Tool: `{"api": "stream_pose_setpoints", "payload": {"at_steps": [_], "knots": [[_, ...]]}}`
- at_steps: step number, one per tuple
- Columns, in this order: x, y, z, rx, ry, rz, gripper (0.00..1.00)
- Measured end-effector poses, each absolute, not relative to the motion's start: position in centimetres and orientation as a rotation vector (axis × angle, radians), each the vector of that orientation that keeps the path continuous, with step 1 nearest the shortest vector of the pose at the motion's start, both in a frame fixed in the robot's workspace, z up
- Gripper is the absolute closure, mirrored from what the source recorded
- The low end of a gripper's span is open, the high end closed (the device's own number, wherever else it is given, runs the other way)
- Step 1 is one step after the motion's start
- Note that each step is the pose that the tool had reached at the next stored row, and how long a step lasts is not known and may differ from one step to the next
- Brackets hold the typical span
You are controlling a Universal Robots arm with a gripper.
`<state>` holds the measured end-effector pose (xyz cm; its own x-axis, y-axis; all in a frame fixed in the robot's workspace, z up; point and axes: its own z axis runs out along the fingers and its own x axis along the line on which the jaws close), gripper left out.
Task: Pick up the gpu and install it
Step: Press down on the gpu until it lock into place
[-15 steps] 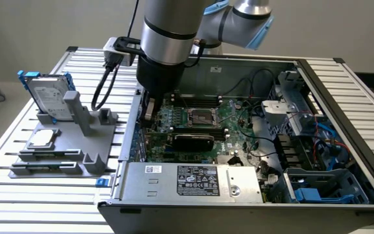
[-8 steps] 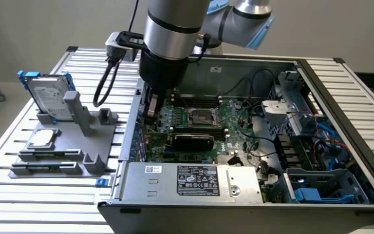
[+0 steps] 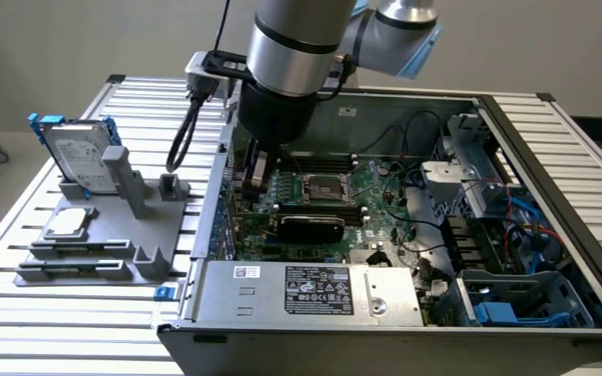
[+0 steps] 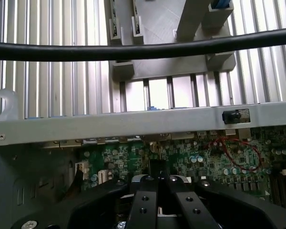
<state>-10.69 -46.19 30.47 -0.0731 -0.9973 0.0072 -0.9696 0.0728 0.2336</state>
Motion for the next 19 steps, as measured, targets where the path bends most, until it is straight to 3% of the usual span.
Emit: {"api": "stream_pose_setpoints", "payload": {"at_steps": [6, 19], "knots": [[-10.0, -46.2, 30.5, 2.033, -2.183, -0.230, 0.89], [-9.1, -46.1, 30.5, 2.111, -2.240, -0.120, 0.89]]}}
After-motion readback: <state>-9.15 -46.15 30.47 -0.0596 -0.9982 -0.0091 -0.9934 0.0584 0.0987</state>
